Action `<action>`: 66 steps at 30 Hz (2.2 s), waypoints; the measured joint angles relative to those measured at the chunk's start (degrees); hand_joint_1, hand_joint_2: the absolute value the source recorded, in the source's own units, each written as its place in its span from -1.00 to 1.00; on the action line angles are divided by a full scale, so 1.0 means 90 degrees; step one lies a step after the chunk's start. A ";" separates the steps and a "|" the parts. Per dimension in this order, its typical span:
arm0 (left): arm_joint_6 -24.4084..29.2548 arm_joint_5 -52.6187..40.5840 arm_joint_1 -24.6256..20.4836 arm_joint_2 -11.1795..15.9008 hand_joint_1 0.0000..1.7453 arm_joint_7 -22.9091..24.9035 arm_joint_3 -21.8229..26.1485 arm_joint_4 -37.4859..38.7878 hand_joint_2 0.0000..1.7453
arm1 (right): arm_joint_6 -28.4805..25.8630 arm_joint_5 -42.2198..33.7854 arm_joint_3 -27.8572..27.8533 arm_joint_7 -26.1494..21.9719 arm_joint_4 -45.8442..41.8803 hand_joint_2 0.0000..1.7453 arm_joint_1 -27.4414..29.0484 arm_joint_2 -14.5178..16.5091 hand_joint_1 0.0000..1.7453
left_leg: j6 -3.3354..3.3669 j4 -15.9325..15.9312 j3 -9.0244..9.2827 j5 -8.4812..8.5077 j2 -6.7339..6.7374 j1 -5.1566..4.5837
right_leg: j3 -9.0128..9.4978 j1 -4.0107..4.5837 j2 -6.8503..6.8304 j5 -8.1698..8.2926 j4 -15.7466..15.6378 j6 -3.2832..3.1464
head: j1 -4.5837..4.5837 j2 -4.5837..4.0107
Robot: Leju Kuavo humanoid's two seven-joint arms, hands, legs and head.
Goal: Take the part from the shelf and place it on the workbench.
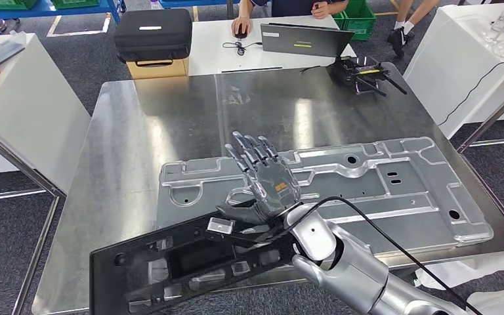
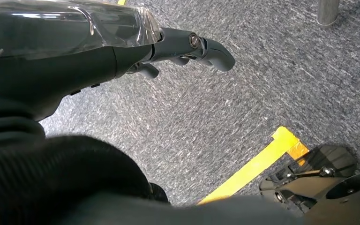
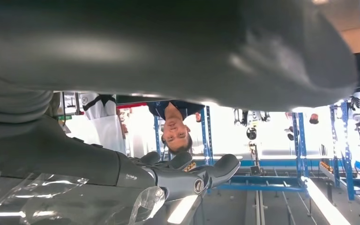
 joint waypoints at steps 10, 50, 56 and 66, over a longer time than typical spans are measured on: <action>0.0001 -0.0012 0.0059 0.0000 -1.00 -0.0084 -0.0038 0.0000 -1.00 | -0.0066 0.0018 -0.0032 0.0081 -0.0001 -1.00 0.0005 -0.0013 -1.00 | 0.0000 0.0000 0.0002 0.0000 0.0001 0.0000 | 0.0000 0.0000 0.0001 0.0000 0.0000 0.0000 | 0.0000 0.0000; 0.0001 -0.0088 0.0070 0.0041 -1.00 -0.0161 -0.0151 0.0002 -1.00 | -0.0032 0.0051 -0.0184 0.0158 -0.0163 -1.00 0.0182 -0.0115 -1.00 | 0.0000 0.0000 0.0006 0.0000 0.0005 0.0002 | 0.0003 0.0000 0.0001 0.0000 0.0000 0.0000 | -0.0002 0.0000; -0.0082 -0.0016 0.0069 0.0044 -1.00 -0.0219 -0.0151 0.0002 -1.00 | 0.0004 0.0032 -0.0184 0.0155 -0.0163 -1.00 0.0183 -0.0124 -1.00 | 0.0001 0.0005 0.0006 -0.0002 0.0004 -0.0002 | 0.0004 -0.0004 0.0001 0.0001 -0.0003 0.0001 | -0.0002 0.0000; -0.0089 -0.0075 0.0065 0.0055 -1.00 -0.0219 -0.0151 0.0002 -1.00 | 0.0034 0.0032 -0.0184 0.0157 -0.0165 -1.00 0.0190 -0.0136 -1.00 | 0.0052 0.0025 0.0003 -0.0026 0.0004 -0.0058 | 0.0010 -0.0059 0.0000 0.0008 -0.0012 0.0038 | -0.0002 0.0000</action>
